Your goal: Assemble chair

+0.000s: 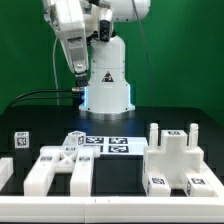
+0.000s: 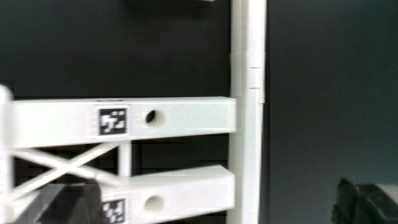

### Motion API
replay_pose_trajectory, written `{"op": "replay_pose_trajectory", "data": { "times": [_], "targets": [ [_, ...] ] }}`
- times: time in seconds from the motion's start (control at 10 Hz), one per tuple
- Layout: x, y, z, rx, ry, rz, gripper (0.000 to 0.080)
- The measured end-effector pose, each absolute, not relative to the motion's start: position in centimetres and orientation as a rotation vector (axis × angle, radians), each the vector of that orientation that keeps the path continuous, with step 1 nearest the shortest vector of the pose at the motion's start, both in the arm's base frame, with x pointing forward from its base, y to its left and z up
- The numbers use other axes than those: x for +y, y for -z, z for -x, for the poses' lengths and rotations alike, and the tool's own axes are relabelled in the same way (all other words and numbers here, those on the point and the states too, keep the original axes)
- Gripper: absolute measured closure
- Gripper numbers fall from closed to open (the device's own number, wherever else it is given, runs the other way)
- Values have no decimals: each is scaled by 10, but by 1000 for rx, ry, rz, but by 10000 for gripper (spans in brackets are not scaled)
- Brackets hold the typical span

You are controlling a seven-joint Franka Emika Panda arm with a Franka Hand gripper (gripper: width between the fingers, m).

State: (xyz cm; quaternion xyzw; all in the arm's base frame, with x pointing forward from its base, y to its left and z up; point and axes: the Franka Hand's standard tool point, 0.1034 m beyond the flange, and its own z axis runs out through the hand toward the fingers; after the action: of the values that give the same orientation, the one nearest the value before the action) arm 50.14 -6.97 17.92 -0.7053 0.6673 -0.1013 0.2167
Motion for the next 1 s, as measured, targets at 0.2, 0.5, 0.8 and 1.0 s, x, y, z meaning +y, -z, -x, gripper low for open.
{"op": "replay_pose_trajectory", "data": {
  "times": [0.2, 0.5, 0.8, 1.0],
  "targets": [
    [-70, -167, -499, 1865, 289, 1980, 150],
    [-76, -154, -500, 1857, 275, 2029, 150],
    [-81, -135, -517, 1650, 256, 2335, 150],
    [-83, -138, -517, 1640, 275, 2328, 150]
  ]
}}
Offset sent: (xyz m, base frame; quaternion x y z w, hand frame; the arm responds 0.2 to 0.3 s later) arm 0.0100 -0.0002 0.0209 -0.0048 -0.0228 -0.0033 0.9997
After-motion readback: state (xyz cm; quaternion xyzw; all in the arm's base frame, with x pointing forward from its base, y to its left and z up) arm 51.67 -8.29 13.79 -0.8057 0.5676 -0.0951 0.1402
